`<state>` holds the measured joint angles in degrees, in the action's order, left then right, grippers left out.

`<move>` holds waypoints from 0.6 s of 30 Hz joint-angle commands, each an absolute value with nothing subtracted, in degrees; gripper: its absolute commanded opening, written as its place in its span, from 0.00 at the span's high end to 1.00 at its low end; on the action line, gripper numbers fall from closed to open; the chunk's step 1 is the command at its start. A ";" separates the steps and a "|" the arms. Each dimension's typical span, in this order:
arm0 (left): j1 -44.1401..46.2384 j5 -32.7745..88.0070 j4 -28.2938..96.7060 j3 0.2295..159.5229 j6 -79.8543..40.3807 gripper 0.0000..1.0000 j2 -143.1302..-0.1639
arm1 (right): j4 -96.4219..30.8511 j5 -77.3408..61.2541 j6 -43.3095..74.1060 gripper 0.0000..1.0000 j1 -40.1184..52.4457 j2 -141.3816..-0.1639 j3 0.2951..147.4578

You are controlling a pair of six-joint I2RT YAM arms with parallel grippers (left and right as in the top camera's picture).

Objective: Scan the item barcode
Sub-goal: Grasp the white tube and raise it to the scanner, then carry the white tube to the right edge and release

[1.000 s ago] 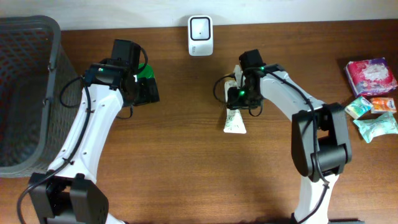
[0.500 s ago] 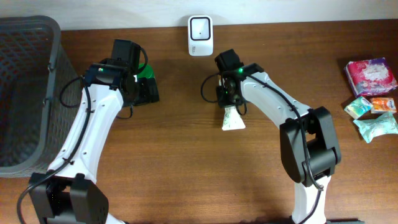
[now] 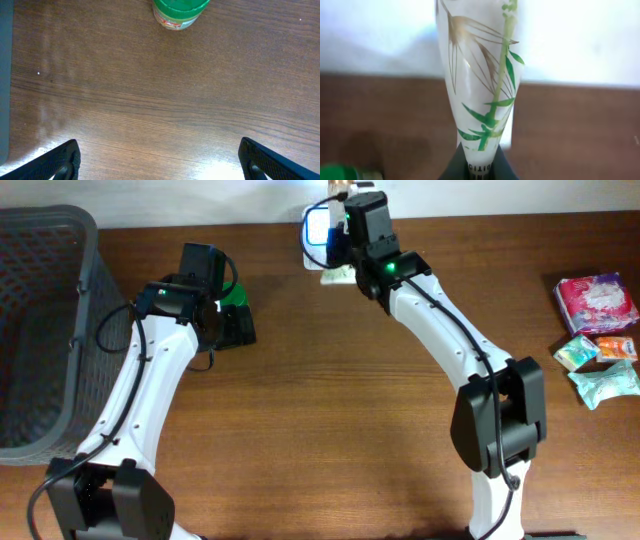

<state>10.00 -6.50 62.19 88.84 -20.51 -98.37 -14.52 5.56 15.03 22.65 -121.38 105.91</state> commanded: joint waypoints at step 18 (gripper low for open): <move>9.82 -7.35 62.22 88.82 -19.62 0.01 -98.67 | -5.48 14.20 15.55 0.96 15.64 -122.76 106.96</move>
